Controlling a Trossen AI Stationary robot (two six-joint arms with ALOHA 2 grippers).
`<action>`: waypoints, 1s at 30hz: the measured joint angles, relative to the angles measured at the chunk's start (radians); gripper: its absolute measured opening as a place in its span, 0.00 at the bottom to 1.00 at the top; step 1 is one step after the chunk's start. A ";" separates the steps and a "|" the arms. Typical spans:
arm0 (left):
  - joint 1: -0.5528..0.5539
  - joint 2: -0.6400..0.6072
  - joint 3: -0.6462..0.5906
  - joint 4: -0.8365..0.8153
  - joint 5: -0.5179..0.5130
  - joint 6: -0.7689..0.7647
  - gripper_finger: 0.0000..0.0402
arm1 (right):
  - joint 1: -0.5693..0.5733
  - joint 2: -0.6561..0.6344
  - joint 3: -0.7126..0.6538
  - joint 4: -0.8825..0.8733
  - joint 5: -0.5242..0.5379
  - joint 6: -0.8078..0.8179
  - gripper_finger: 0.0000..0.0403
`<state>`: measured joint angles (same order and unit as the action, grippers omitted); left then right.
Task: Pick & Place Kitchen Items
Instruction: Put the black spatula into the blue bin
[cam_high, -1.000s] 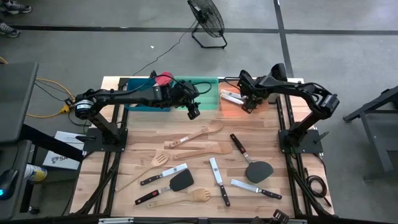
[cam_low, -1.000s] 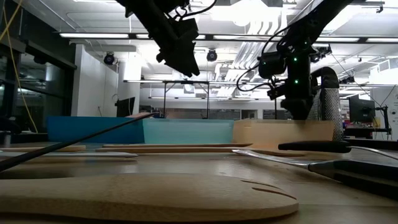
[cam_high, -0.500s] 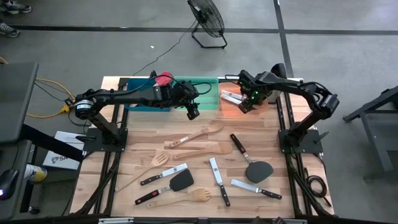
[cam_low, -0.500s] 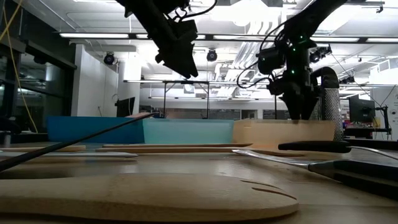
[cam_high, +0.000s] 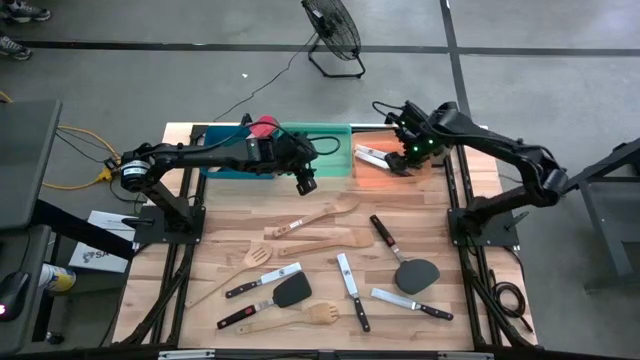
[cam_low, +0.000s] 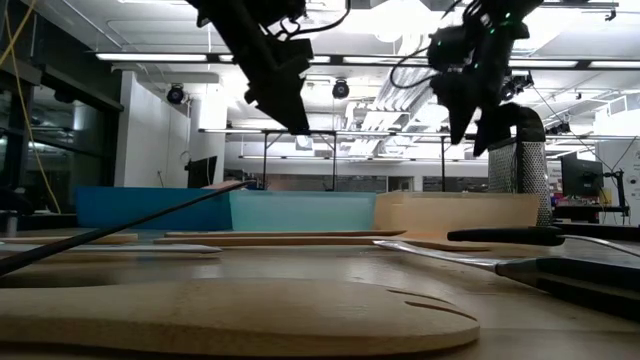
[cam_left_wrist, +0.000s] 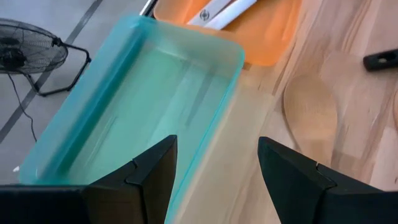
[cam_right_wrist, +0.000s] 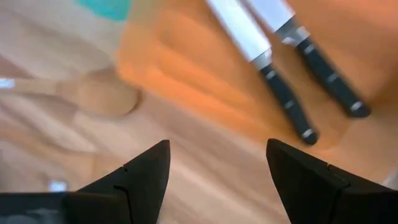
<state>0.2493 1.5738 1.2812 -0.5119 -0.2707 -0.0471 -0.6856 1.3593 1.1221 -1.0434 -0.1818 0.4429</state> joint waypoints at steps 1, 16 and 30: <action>0.000 0.000 0.000 -0.009 0.000 0.000 0.54 | 0.015 -0.015 0.000 -0.011 -0.007 0.010 0.64; -0.001 0.000 0.000 -0.131 0.028 -0.013 0.54 | 0.495 -0.059 -0.030 -0.080 0.190 0.382 0.64; -0.001 0.000 0.000 -0.141 0.122 -0.064 0.54 | 0.933 -0.061 -0.278 0.090 0.239 0.844 0.64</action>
<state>0.2485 1.5738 1.2816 -0.6533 -0.1488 -0.1108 0.2469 1.2987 0.8444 -0.9531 0.0577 1.2868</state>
